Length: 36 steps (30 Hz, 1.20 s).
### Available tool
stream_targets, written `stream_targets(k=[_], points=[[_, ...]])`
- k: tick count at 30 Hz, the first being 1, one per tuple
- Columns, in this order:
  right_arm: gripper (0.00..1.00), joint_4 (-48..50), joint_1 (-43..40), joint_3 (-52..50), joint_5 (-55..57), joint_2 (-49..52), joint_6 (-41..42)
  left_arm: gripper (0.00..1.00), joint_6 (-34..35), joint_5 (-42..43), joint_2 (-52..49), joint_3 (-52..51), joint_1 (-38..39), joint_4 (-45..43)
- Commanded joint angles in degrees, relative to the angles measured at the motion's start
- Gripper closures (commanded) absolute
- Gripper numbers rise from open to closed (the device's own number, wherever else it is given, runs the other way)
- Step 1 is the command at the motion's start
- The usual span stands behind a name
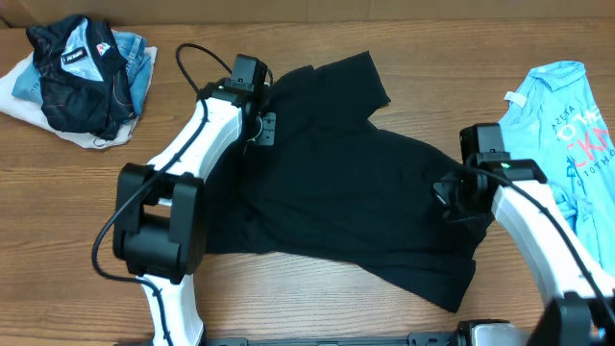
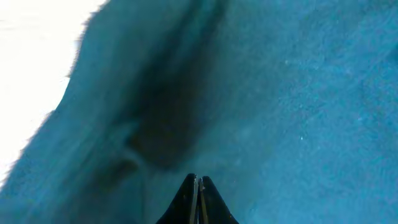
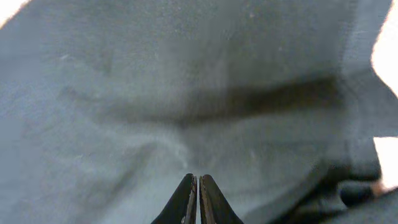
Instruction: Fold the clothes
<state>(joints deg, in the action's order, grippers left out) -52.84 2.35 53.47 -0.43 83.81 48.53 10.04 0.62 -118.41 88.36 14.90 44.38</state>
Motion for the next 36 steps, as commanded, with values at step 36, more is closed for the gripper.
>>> stream_targets(k=[36], points=[[0.77,15.47,0.15,1.25,-0.70,16.81,-7.82,0.96,11.87,-1.09,-15.19,0.74,-24.50,0.20]])
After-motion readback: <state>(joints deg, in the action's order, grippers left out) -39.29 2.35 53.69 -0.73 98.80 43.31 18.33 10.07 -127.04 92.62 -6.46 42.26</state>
